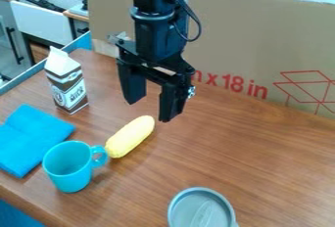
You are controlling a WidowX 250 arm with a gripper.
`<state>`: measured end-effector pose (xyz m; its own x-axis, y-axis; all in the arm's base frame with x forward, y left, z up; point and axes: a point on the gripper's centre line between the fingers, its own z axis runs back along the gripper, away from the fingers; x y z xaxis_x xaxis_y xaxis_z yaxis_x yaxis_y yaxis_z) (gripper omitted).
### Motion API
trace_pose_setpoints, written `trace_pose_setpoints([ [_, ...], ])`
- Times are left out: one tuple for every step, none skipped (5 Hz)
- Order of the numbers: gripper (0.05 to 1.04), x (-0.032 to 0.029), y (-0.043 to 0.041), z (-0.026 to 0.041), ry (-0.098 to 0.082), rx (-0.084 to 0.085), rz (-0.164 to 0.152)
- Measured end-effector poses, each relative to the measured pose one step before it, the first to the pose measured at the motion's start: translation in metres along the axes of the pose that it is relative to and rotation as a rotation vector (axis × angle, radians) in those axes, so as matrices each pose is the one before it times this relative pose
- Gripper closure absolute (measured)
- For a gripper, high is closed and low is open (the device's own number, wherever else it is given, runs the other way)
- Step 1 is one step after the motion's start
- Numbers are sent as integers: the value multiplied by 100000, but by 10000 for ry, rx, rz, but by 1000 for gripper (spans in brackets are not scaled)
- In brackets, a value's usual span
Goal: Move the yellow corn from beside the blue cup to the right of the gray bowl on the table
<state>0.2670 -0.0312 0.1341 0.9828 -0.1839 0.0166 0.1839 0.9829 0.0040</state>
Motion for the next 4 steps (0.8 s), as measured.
trace_pose_setpoints([
  [83, -179, -14, -633, 260, -18, -31],
  [83, -281, 901, -99, 179, 408, -516],
  [83, -1123, 2729, -1234, -58, -4, 402],
  [83, 371, 1388, -1159, -103, -281, 161],
])
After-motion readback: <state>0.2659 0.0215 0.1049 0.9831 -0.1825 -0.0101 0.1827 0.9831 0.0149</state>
